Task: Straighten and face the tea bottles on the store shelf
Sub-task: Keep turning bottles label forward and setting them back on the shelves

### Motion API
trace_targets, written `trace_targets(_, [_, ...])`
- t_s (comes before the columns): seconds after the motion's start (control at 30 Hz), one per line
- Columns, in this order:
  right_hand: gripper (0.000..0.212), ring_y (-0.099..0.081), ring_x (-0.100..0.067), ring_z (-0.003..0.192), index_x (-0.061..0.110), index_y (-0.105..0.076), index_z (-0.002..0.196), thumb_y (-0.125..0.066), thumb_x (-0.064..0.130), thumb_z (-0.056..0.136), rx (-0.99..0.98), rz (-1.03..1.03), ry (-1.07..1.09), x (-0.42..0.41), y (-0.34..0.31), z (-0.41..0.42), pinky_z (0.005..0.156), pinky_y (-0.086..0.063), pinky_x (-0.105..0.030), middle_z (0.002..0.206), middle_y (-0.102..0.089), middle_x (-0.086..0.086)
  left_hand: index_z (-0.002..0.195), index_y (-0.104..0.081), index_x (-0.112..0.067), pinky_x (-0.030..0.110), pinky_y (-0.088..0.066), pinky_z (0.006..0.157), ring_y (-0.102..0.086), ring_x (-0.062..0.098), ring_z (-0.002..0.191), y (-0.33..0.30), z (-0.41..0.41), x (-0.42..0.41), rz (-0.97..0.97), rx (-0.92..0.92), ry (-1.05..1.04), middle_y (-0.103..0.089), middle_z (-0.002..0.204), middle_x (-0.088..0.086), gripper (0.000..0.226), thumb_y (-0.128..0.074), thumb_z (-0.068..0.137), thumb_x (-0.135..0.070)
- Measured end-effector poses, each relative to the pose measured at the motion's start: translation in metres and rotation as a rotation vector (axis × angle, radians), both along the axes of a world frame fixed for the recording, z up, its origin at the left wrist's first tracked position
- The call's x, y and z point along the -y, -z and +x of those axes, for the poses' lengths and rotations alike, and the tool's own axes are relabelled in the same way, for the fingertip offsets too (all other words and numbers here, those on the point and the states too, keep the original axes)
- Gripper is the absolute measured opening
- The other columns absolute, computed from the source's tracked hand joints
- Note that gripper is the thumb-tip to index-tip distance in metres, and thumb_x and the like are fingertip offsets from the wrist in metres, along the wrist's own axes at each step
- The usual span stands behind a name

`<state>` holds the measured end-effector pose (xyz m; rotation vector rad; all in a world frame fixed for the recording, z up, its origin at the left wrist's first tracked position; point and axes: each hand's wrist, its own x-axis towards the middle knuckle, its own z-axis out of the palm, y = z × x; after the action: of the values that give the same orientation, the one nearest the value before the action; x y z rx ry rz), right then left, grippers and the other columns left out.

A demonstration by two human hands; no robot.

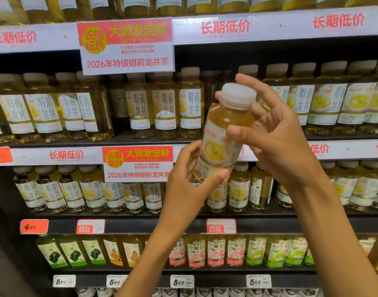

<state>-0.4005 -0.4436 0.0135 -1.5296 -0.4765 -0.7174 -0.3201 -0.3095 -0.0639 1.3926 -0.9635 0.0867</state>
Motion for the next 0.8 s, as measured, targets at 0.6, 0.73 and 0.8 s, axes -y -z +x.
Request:
trace_targets(0.6, [0.067, -0.056, -0.011, 0.119, 0.012, -0.035, 0.139, -0.071, 0.005, 0.082, 0.037, -0.157, 0.414, 0.048, -0.020, 0.073, 0.098, -0.049, -0.028, 0.132, -0.053, 0.000, 0.142, -0.043, -0.017, 0.019, -0.044, 0.096, -0.051, 0.008, 0.113, -0.026, 0.045, 0.068, 0.087, 0.222, -0.382, -0.049, 0.124, -0.002, 0.065, -0.067, 0.085, -0.038])
trace_targets(0.73, [0.064, -0.052, 0.006, 0.112, 0.006, -0.039, 0.131, -0.076, 0.013, 0.080, 0.141, -0.232, 0.652, 0.052, -0.015, 0.087, 0.094, -0.043, -0.013, 0.118, -0.050, 0.009, 0.142, -0.038, -0.019, 0.025, -0.047, 0.093, -0.051, 0.005, 0.110, -0.025, 0.049, 0.075, 0.064, 0.198, -0.423, -0.054, 0.125, -0.005, 0.068, -0.065, 0.085, -0.044])
trace_targets(0.8, [0.053, -0.054, 0.006, 0.104, 0.006, -0.046, 0.122, -0.076, 0.020, 0.080, 0.176, -0.271, 0.762, 0.052, -0.012, 0.092, 0.087, -0.045, -0.012, 0.110, -0.052, 0.010, 0.134, -0.045, -0.017, 0.027, -0.049, 0.089, -0.052, 0.007, 0.107, -0.025, 0.051, 0.079, 0.061, 0.240, -0.467, -0.054, 0.122, -0.004, 0.059, -0.065, 0.085, -0.043])
